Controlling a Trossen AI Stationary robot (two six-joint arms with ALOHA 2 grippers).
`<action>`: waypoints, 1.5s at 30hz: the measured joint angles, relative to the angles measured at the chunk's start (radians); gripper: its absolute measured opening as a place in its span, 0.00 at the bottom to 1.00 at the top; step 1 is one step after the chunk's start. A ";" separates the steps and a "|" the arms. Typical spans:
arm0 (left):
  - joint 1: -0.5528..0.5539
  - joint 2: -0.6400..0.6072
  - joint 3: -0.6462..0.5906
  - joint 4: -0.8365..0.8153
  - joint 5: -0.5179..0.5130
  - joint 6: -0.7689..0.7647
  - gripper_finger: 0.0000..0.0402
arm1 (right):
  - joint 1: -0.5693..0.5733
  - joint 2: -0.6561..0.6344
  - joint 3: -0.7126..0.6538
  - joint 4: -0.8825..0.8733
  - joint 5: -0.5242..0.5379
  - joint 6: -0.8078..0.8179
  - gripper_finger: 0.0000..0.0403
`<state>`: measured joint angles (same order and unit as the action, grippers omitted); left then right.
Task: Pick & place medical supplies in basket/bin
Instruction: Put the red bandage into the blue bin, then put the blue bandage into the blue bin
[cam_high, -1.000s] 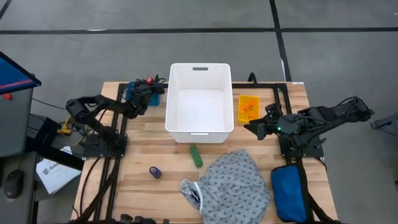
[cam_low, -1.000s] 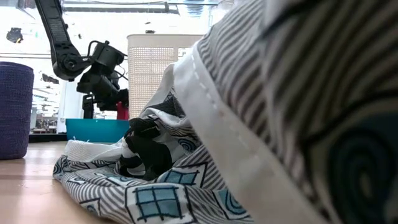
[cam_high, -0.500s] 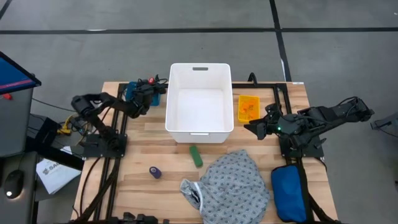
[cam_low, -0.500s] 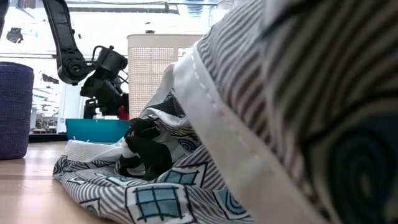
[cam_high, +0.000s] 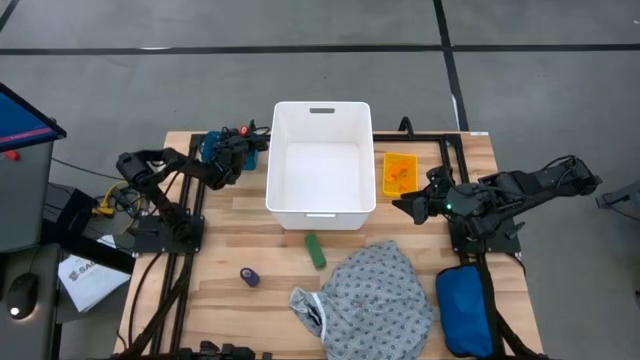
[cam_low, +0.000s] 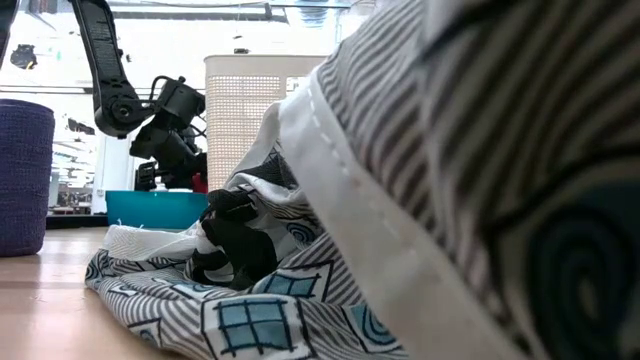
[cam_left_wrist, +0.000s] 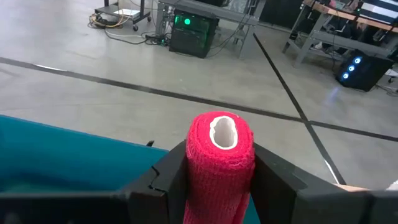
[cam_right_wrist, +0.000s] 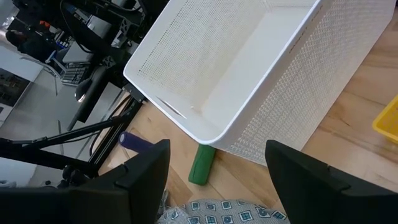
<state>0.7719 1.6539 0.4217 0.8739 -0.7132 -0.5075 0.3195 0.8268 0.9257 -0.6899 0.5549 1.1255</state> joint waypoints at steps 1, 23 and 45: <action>0.000 0.000 0.000 0.001 0.001 0.000 0.34 | 0.000 0.000 0.000 0.000 0.000 0.000 0.65; -0.001 -0.104 -0.001 0.009 0.021 0.082 0.48 | 0.000 0.000 0.000 0.000 -0.006 -0.007 0.65; -0.054 -0.636 -0.003 -0.219 0.205 0.250 0.48 | 0.000 0.051 0.001 0.011 0.000 -0.043 0.65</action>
<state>0.7178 1.0175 0.4183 0.6544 -0.5084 -0.2575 0.3195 0.8781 0.9262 -0.6784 0.5552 1.0827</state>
